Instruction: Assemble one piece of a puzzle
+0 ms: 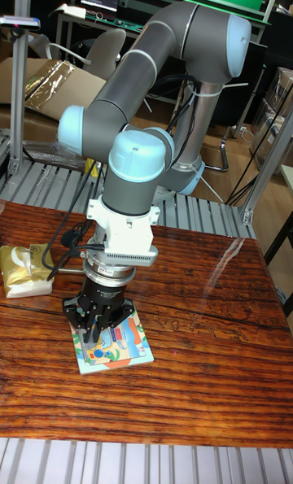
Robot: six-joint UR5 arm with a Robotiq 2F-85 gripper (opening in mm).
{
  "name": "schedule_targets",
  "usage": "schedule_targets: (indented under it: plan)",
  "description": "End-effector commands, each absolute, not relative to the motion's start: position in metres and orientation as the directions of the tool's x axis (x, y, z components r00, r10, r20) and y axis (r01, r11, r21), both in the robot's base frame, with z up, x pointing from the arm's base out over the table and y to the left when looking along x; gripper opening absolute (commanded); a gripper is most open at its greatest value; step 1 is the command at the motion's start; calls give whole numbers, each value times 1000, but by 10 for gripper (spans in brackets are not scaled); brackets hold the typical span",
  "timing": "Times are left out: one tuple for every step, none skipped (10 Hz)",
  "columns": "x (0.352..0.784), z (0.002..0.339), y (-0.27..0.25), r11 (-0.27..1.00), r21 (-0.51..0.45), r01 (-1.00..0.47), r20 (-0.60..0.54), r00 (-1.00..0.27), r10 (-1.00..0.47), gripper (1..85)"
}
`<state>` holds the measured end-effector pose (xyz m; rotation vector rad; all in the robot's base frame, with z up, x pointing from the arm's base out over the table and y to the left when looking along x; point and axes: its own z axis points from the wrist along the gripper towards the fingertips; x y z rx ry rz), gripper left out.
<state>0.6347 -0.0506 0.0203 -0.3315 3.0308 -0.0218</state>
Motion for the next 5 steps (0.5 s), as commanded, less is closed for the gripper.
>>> schedule_targets:
  plan:
    - [633,19,-48,980,-8,-199,-96,-975,-199,203]
    - [631,19,-48,981,-7,-193,-89,-977,-193,183]
    - [631,19,-48,982,-7,-190,-87,-978,-190,167]
    - [632,19,-47,983,-3,-185,-93,-978,-185,163]
    - [633,18,-46,984,-1,-179,-96,-979,-179,163]
